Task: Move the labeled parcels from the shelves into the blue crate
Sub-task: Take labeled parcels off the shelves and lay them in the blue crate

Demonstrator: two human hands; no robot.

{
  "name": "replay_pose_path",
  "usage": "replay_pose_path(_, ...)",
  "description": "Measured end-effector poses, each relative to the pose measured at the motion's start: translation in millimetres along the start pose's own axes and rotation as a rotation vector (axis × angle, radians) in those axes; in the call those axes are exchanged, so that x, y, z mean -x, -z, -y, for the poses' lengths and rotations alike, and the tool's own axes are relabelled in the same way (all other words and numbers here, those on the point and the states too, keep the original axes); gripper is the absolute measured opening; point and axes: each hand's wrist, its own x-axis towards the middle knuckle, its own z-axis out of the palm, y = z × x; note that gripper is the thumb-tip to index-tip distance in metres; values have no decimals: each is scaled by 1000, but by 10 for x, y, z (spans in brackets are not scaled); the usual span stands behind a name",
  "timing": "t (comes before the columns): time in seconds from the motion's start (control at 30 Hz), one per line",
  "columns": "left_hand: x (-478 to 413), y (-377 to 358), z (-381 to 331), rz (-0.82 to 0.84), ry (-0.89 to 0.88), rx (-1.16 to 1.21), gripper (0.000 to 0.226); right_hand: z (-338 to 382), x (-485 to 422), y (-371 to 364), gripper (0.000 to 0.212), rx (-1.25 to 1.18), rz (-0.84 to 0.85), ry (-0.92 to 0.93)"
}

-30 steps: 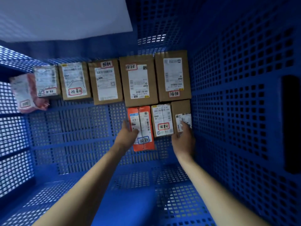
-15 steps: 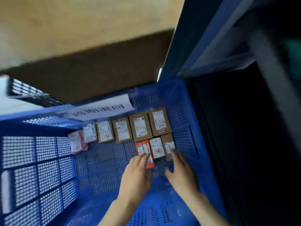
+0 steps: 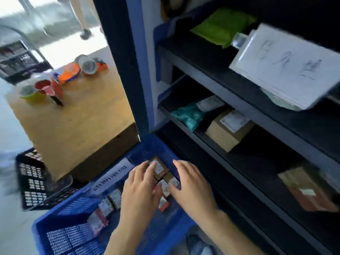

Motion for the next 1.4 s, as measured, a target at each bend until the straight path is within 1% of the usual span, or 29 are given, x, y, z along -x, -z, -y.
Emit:
replay_pose_path(0.17, 385, 424, -546, -8, -237, -22, 72, 93, 887, 637, 68, 86, -215, -173)
replay_pose_path(0.23, 543, 499, -810, -6, -338, -1, 72, 98, 1254, 833, 72, 112, -265, -245)
replay_pose_path(0.37, 779, 515, -1435, 16, -563, 64, 74, 18, 1956, 1247, 77, 157, -371, -414)
replay_pose_path(0.53, 1127, 491, -2432, 54, -854, 129, 73, -152, 2861, 1783, 79, 288, -587, -659)
replay_pose_path(0.7, 1732, 452, -3383, 87, -1125, 143, 73, -288, 3969, 2177, 80, 370, -787, -888)
replay_pose_path(0.83, 2357, 437, -4025, 80, -1307, 159, 71, -327, 4883, 2356, 78, 420, -889, -1030)
replay_pose_path(0.93, 2839, 428, -4402, 68, -1372, 164, 69, -372, 5491, 2438, 77, 424, -949, -1075)
replay_pose_path(1.07, 3404, 360, -4747, 85, -1379, 109, 67, -457, 6148, 2543, 75, 429, -962, -1096)
replay_pose_path(1.3, 4015, 232, -5070, 39, -1304, 80, 63, -685, 6796, 2661, 70, 480, -954, -992)
replay_pose_path(1.33, 4083, 221, -5108, 52, -1288, 89, 63, -711, 6854, 2682, 70, 476, -955, -976)
replay_pose_path(1.4, 4185, 189, -5194, 143, -1255, 124, 63, -778, 6943, 2730, 70, 459, -956, -952)
